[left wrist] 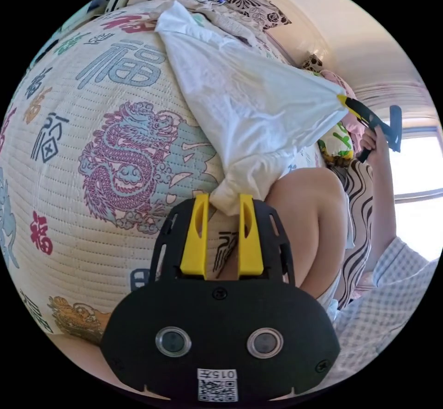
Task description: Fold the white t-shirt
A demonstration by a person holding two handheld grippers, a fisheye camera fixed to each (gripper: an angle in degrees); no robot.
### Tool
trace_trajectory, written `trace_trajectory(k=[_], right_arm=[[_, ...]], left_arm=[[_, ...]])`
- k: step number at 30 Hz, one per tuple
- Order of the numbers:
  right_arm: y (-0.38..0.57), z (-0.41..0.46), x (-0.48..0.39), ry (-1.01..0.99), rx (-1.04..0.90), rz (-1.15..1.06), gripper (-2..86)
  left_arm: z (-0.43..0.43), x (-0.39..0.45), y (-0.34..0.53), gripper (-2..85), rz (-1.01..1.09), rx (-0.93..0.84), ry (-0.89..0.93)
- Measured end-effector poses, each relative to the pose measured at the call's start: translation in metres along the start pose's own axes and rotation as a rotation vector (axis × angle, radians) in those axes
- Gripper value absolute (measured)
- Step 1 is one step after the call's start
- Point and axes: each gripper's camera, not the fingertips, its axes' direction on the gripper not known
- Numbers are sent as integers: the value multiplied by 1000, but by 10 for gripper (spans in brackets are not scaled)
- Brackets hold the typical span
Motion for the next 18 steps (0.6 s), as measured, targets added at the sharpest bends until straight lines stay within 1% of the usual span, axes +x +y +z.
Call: trace_trajectory(k=[3, 5, 7, 8, 10, 11, 13, 14, 16, 18], right_arm=[[9, -23, 10, -23, 9, 3, 6], [16, -44, 20, -51, 42, 25, 6], [29, -83, 37, -154, 125, 68, 6], [33, -94, 41, -187, 151, 78, 6], [55, -142, 52, -315, 270, 97, 6], [62, -154, 53, -343, 302, 97, 6], [89, -202, 56, -481, 430, 83, 6], [96, -213, 56, -521, 464, 76, 6], [116, -254, 54, -648, 584, 37, 6], [121, -278, 51, -684, 648, -2, 5]], left_arm=[[-12, 1, 8, 3, 34, -8, 55], [-39, 1, 18, -2, 36, 58, 45], [-103, 5, 37, -4, 62, 233, 33], [-123, 7, 44, -4, 75, 282, 11], [-207, 18, 78, -5, 140, 481, -62], [-228, 22, 88, -5, 154, 530, -79], [-304, 34, 130, -5, 213, 694, -127], [-322, 38, 140, -5, 234, 739, -127], [-385, 53, 171, -6, 322, 886, -120], [-425, 67, 182, -6, 400, 952, -112]])
